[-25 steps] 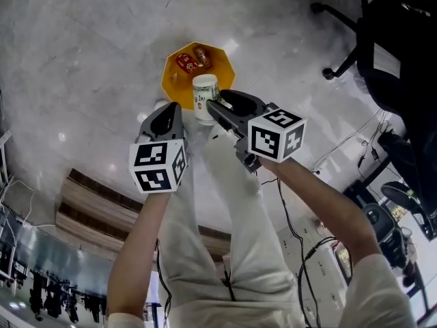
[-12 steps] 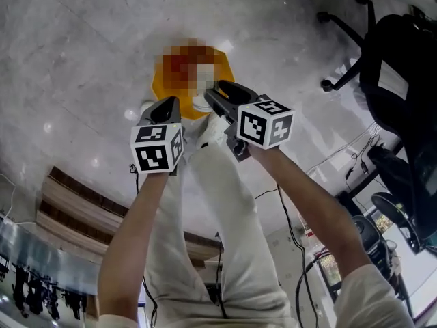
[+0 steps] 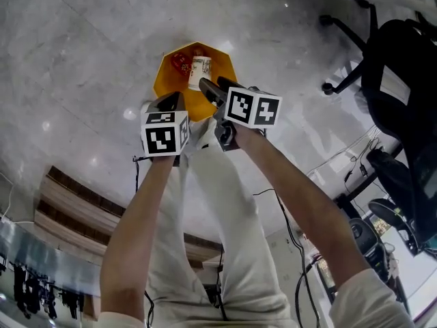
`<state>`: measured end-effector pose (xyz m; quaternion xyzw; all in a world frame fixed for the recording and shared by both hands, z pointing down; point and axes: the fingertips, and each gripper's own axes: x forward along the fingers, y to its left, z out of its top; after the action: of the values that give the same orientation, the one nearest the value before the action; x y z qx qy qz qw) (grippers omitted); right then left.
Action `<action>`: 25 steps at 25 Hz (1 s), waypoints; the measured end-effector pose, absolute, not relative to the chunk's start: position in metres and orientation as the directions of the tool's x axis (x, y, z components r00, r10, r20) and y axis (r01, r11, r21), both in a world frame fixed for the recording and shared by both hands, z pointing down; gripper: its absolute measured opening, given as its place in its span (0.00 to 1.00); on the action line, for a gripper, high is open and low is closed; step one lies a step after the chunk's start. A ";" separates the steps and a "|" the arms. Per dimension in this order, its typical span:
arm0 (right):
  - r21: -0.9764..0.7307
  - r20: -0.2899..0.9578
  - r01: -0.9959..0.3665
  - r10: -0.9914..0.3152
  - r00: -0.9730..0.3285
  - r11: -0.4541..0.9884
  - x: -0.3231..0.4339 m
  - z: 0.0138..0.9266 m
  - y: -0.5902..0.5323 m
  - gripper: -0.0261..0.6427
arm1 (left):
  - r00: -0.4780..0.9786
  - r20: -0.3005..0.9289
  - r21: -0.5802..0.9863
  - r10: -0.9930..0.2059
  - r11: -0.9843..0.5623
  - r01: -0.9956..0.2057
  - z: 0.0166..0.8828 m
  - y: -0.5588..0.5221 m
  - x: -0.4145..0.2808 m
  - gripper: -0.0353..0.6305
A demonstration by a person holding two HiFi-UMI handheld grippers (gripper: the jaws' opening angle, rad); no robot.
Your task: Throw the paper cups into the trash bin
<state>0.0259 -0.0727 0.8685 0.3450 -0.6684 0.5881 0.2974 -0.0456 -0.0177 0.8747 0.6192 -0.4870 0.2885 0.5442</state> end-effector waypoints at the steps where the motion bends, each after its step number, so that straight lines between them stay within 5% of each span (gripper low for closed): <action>1: -0.578 0.807 -0.814 -0.108 -0.581 0.063 0.026 0.868 -0.071 0.39 | 0.360 0.887 0.393 -0.288 0.064 -0.917 0.873 -0.017 -0.047 0.06; 5: -0.576 0.807 -0.814 -0.109 -0.580 0.073 0.030 0.851 -0.070 0.37 | 0.369 0.880 0.402 -0.299 0.054 -0.914 0.859 -0.018 -0.052 0.06; 11: -0.588 0.789 -0.802 -0.140 -0.598 0.111 0.033 0.799 -0.072 0.08 | 0.382 0.858 0.419 -0.343 0.038 -0.907 0.816 -0.022 -0.058 0.06; 25: -0.577 0.753 -0.780 -0.214 -0.623 0.240 0.042 0.635 -0.075 0.05 | 0.398 0.800 0.412 -0.449 -0.069 -0.908 0.658 -0.023 -0.052 0.06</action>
<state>0.0417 -0.0751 0.6351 0.3369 -0.7380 0.5164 0.2741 -0.0521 -0.0231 0.6575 0.6897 -0.4921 0.2430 0.4724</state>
